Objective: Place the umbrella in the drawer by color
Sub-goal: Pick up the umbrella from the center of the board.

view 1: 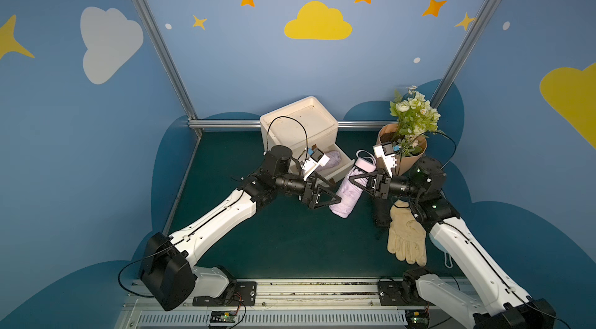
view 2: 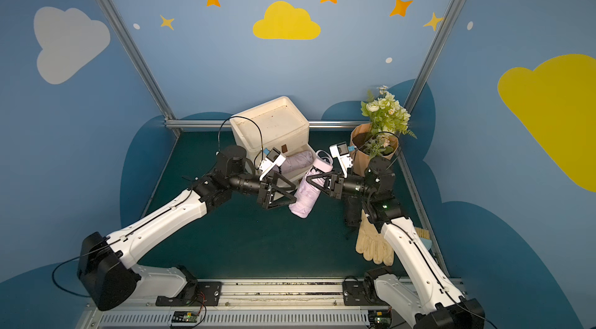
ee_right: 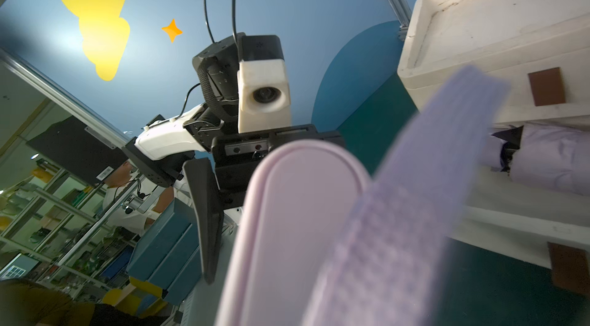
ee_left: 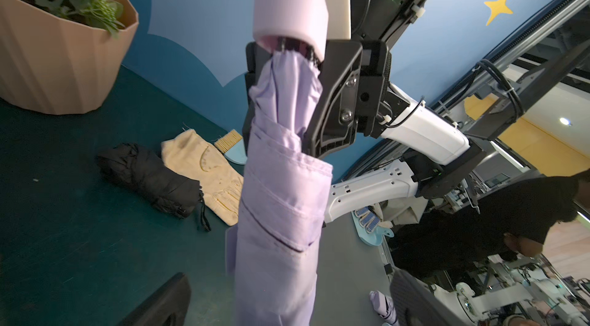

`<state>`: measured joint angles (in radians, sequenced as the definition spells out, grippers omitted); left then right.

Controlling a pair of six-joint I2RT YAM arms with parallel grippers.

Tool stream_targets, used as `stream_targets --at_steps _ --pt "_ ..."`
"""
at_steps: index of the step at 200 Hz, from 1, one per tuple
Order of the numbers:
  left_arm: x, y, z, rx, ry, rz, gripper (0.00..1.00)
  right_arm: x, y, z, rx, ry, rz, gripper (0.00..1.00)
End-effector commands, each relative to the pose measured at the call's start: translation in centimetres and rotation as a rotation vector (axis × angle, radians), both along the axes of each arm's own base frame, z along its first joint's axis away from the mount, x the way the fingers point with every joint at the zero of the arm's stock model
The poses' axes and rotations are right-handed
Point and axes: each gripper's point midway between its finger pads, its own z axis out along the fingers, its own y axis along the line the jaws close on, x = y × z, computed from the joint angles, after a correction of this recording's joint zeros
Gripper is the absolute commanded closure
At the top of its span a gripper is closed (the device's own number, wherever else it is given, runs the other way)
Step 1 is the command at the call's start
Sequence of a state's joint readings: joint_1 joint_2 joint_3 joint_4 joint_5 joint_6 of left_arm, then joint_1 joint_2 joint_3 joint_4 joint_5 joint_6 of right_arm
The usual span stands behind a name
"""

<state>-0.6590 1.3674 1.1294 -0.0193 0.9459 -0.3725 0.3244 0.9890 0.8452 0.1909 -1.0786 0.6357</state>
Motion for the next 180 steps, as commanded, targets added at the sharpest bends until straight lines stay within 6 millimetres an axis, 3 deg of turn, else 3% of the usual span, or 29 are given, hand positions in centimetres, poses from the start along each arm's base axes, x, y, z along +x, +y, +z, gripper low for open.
stream_targets --at_steps 1,39,63,86,101,115,144,180 --pt "-0.5 -0.7 1.2 -0.04 -0.022 -0.049 0.02 -1.3 0.6 3.1 0.051 -0.106 0.069 0.92" --pt "-0.3 -1.6 1.4 -0.051 -0.009 -0.053 0.12 -1.5 1.6 3.5 0.056 -0.115 0.097 0.92" --pt "-0.6 -2.3 1.6 -0.068 -0.001 -0.076 0.23 -1.2 2.2 3.5 0.06 -0.113 0.097 0.92" --pt "-0.5 -2.5 1.2 -0.06 0.015 -0.08 0.41 -0.9 2.3 3.4 0.061 -0.111 0.087 0.91" --pt "-0.3 -2.5 0.9 -0.048 0.014 -0.066 0.59 -0.7 2.1 3.3 0.05 -0.11 0.063 0.9" --pt "0.0 -2.3 0.5 -0.02 0.009 -0.04 0.69 -0.2 1.7 2.9 0.025 -0.097 0.02 0.8" --pt "2.2 -1.1 -1.0 0.101 -0.034 0.091 0.75 1.2 -0.1 1.0 -0.059 -0.06 -0.115 0.47" --pt "6.2 1.1 -3.6 0.406 -0.115 0.24 0.79 4.0 -3.7 -3.0 -0.133 0.069 -0.286 0.25"
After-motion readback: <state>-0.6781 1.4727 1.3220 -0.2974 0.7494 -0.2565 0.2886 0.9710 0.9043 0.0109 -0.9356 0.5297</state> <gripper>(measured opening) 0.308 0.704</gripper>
